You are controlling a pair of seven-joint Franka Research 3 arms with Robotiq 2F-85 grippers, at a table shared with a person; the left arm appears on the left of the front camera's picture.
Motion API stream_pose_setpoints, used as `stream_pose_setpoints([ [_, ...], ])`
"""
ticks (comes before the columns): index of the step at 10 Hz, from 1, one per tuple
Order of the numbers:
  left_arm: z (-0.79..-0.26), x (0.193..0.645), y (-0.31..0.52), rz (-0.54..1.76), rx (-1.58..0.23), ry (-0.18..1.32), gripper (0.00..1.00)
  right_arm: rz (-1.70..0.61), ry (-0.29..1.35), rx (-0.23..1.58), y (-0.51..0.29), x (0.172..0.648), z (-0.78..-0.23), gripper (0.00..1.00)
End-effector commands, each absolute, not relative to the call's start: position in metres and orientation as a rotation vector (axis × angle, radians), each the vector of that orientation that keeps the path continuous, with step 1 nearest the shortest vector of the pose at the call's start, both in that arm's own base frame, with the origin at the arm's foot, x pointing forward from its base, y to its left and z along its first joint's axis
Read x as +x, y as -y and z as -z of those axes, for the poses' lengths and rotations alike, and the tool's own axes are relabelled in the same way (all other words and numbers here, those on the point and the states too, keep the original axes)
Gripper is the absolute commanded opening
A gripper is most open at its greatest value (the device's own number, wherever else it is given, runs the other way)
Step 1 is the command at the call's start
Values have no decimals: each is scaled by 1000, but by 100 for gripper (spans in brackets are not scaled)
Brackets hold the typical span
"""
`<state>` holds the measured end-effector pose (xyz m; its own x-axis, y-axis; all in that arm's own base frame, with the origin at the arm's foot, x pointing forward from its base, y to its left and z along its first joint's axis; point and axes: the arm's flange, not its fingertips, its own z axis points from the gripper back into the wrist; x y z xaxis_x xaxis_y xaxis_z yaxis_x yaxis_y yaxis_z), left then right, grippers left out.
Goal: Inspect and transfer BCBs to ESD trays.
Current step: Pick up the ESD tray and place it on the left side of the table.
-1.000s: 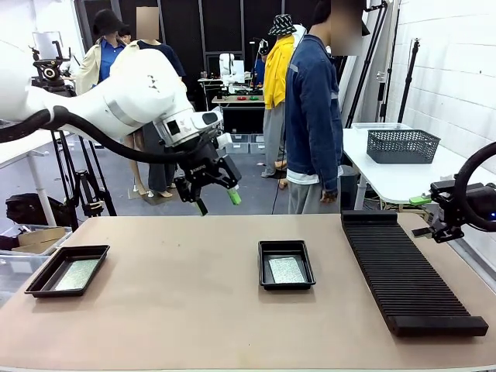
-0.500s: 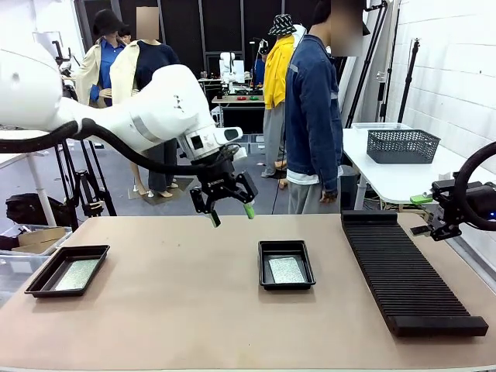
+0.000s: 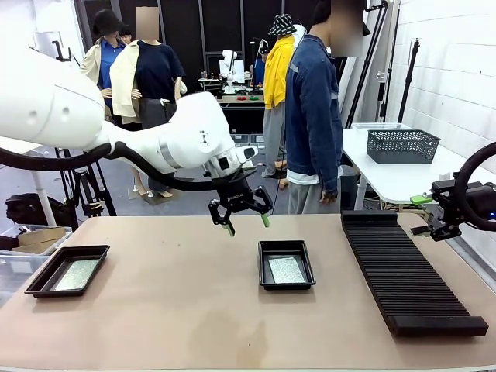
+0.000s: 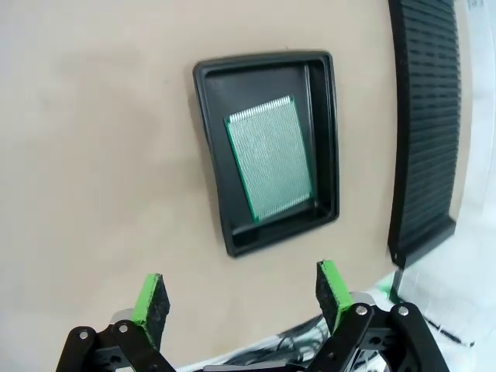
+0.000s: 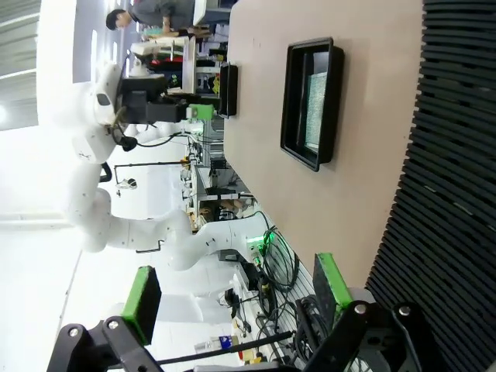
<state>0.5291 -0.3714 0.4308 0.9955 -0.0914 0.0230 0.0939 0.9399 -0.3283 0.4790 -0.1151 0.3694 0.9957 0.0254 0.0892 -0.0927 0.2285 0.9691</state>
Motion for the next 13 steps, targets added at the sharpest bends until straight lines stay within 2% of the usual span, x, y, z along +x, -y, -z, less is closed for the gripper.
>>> stream_pose_setpoints([
  [1,-422,533,385,14,-299,70,100,-68,56,1333,115,478,-370,100],
  [5,-389,539,398,-68,-283,74,100,-68,56,1333,115,478,-370,100],
  [13,-330,540,412,-91,-228,53,100,-68,56,1333,115,478,-370,100],
])
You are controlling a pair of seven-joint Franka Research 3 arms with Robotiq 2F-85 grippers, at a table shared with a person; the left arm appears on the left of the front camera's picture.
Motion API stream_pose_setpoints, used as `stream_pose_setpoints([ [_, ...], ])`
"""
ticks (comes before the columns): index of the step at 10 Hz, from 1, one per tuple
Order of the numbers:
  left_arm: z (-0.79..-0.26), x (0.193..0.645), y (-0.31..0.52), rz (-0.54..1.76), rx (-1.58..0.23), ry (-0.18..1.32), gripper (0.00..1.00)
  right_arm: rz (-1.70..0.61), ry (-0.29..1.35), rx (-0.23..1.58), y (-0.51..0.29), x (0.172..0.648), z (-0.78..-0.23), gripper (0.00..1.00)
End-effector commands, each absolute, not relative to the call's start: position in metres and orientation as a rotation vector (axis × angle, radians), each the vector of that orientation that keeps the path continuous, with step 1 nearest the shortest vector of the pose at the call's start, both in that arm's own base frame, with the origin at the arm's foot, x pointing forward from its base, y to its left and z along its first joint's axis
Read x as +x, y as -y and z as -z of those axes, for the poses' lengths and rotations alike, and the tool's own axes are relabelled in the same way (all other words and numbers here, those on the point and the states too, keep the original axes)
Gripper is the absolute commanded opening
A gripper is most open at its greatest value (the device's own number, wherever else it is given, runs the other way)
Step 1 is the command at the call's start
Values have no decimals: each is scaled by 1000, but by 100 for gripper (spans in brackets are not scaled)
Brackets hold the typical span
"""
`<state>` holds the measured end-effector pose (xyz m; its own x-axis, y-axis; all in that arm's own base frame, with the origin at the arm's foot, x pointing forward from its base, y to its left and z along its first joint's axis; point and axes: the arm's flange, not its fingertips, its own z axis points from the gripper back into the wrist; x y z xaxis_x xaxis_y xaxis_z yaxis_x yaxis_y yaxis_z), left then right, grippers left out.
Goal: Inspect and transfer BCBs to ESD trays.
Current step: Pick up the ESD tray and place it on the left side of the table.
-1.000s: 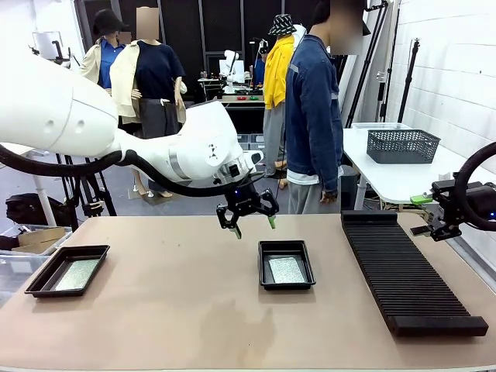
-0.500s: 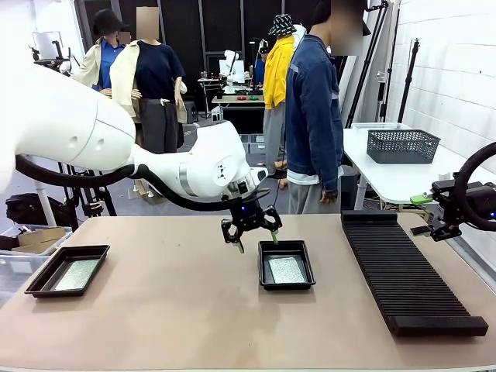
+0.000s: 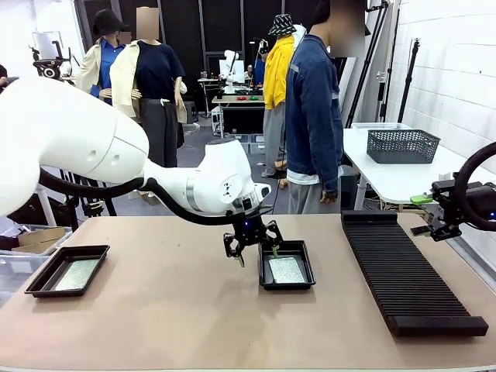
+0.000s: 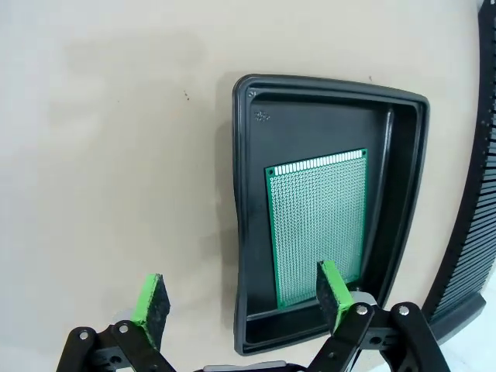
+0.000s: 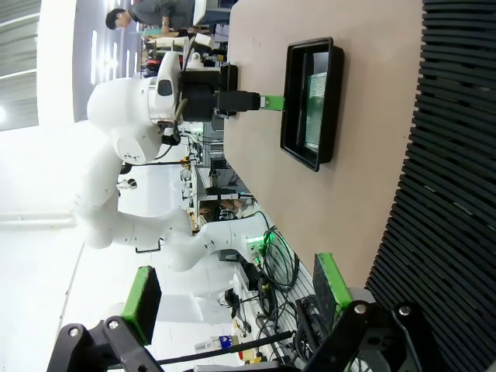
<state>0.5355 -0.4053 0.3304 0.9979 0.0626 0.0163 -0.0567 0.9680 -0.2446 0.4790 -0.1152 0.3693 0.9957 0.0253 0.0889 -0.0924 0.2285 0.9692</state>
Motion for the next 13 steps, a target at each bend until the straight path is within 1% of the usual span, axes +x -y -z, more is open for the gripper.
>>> stream_pose_setpoints([
  [1,-326,541,413,-95,-230,57,100,-68,56,1333,115,478,-370,100],
  [4,-321,546,414,-109,-264,70,100,-68,56,1333,115,478,-370,100],
  [5,-321,547,414,-115,-264,65,100,-68,56,1333,115,478,-370,100],
  [6,-320,544,409,-74,-263,45,100,-68,56,1333,115,478,-370,100],
  [13,-320,544,409,-74,-263,45,100,-68,56,1333,115,478,-370,100],
])
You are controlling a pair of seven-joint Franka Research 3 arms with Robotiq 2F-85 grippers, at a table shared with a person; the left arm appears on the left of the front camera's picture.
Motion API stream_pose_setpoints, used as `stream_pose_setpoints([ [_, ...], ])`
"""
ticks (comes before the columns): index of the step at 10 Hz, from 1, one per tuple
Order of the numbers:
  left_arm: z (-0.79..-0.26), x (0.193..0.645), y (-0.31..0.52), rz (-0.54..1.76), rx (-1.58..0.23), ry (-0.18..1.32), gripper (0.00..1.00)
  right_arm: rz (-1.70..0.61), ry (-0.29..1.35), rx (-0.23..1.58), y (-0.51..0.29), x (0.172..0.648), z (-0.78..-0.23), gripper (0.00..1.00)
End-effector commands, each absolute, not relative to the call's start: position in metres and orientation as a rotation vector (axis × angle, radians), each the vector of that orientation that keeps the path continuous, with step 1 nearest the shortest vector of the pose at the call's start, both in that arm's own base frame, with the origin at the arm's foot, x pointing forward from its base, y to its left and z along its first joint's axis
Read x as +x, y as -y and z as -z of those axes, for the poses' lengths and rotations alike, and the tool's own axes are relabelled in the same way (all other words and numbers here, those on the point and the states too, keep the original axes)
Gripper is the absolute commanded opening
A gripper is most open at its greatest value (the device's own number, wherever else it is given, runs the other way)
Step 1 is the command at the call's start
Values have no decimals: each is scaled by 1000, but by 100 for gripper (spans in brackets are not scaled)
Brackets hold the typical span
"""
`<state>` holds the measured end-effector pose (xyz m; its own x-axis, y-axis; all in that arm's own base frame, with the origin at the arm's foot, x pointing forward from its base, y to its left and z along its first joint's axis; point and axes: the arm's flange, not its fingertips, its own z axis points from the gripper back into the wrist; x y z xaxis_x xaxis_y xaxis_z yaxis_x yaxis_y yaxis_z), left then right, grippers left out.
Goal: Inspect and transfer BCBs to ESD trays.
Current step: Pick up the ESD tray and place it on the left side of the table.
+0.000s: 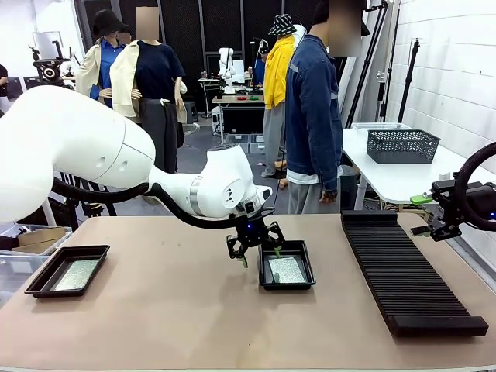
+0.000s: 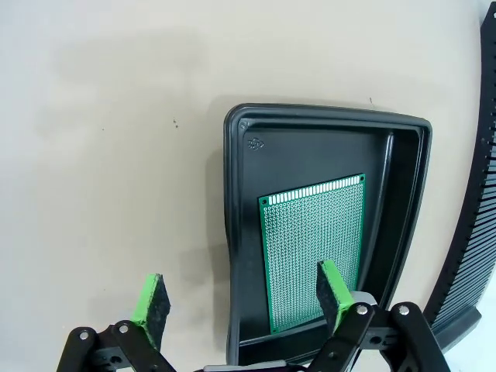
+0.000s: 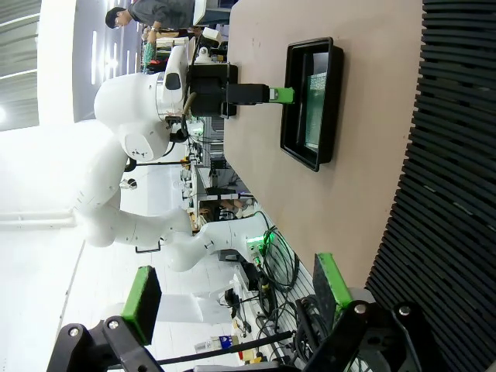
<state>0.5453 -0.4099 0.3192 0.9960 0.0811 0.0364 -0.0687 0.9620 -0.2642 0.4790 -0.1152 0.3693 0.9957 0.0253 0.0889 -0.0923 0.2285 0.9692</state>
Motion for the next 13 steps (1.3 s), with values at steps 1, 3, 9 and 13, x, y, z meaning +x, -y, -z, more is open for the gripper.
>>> stream_pose_setpoints([
  [1,-320,544,409,-74,-263,45,100,-68,56,1333,115,478,-370,100],
  [3,-322,547,407,-92,-255,64,100,-68,56,1333,115,478,-370,100],
  [9,-314,548,403,-32,-277,38,82,-68,56,1333,115,478,-370,100],
  [13,-310,549,402,-37,-299,56,45,-68,56,1333,115,478,-370,100],
])
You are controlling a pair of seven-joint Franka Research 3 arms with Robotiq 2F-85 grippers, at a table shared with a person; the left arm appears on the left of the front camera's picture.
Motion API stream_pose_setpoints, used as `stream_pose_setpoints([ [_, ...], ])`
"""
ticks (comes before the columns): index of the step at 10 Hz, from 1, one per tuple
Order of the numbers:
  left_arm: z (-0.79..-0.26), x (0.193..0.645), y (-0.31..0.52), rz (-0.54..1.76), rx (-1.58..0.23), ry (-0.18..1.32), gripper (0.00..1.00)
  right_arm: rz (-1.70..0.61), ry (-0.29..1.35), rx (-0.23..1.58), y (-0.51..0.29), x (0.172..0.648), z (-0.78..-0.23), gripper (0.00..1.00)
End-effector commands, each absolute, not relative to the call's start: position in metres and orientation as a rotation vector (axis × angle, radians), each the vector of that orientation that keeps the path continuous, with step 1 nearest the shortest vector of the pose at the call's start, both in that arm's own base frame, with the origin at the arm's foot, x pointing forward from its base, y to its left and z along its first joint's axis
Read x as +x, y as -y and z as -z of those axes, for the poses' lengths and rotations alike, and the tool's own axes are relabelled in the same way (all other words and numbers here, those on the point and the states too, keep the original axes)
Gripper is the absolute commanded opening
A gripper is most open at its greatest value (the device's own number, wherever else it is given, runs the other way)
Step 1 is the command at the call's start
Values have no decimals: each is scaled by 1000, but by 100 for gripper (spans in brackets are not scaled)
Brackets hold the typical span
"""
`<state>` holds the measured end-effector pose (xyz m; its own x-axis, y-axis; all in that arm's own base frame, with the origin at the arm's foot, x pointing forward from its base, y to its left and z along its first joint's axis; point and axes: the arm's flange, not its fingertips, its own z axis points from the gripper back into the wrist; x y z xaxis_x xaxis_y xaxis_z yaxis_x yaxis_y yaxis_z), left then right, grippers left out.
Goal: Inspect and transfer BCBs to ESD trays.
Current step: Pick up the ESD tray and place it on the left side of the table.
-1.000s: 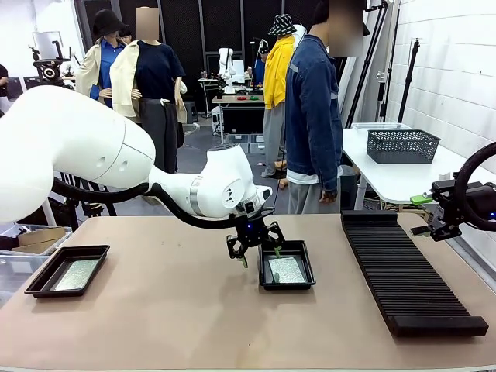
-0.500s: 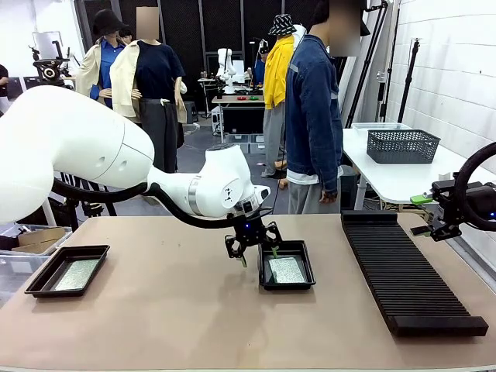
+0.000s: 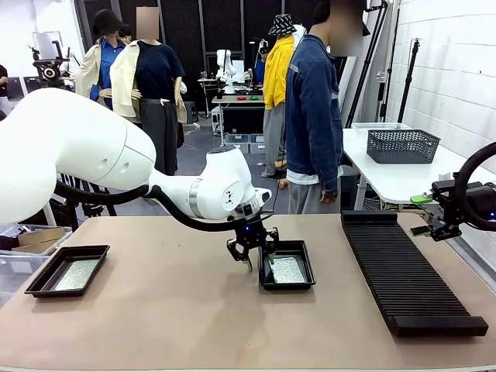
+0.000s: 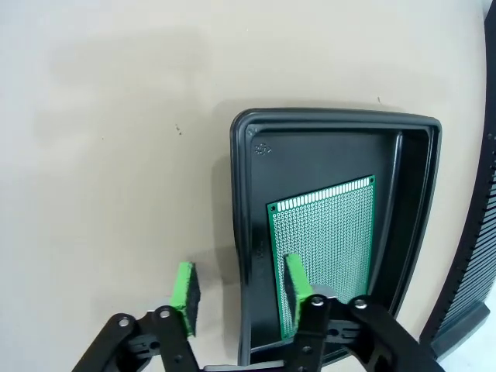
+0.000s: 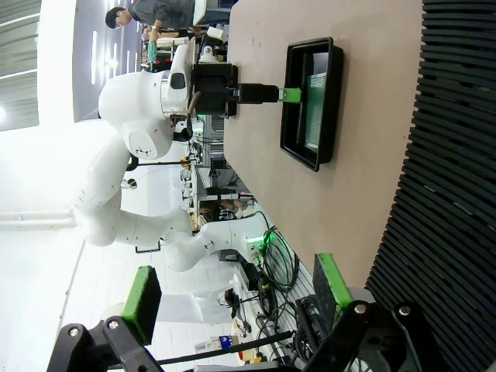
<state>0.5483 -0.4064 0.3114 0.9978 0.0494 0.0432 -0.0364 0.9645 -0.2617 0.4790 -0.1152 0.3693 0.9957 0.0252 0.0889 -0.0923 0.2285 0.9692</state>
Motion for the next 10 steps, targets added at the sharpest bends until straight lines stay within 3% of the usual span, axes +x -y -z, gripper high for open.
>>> stream_pose_setpoints([
  [1,-311,548,401,-36,-303,65,29,-68,56,1333,115,478,-370,100],
  [2,-310,549,400,-37,-302,69,9,-68,56,1333,115,478,-370,100],
  [3,-309,551,399,-38,-303,65,0,-68,56,1333,115,478,-370,100],
  [10,-311,552,403,-35,-278,62,0,-68,56,1333,115,478,-370,100],
])
